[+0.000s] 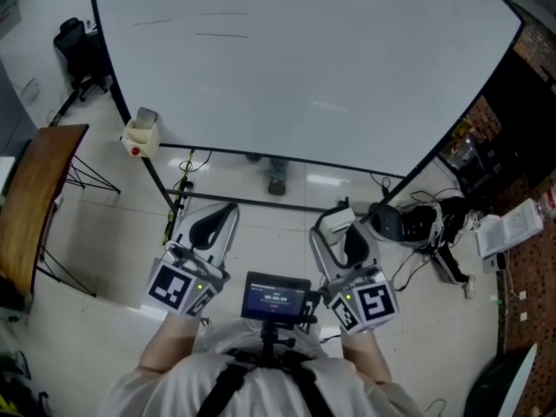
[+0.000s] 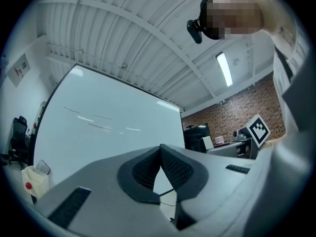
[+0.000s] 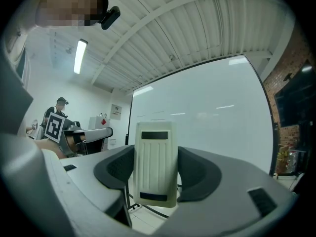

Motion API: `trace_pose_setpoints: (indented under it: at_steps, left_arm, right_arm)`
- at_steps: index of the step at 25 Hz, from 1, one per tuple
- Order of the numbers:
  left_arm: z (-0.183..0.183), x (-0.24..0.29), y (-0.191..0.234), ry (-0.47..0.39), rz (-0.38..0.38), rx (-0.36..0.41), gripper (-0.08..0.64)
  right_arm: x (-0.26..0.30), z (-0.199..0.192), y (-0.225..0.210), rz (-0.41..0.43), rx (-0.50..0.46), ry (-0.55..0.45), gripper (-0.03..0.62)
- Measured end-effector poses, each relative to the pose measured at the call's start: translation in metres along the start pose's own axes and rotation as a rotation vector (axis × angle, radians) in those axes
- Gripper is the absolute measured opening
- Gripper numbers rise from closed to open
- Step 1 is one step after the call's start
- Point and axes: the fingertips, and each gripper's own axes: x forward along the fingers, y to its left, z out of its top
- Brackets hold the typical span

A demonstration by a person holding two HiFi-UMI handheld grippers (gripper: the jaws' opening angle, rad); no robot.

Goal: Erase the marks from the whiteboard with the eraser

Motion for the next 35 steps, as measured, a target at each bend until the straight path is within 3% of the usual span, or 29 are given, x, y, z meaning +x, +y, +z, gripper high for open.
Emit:
trace_pose_setpoints:
  at_steps: [35]
  left_arm:
    - [-0.017,0.018,0.022,0.038,-0.027,-0.011,0.006]
  right_arm:
    - [0.024,-0.006,-0.01,-0.043,0.011,0.009,0.255]
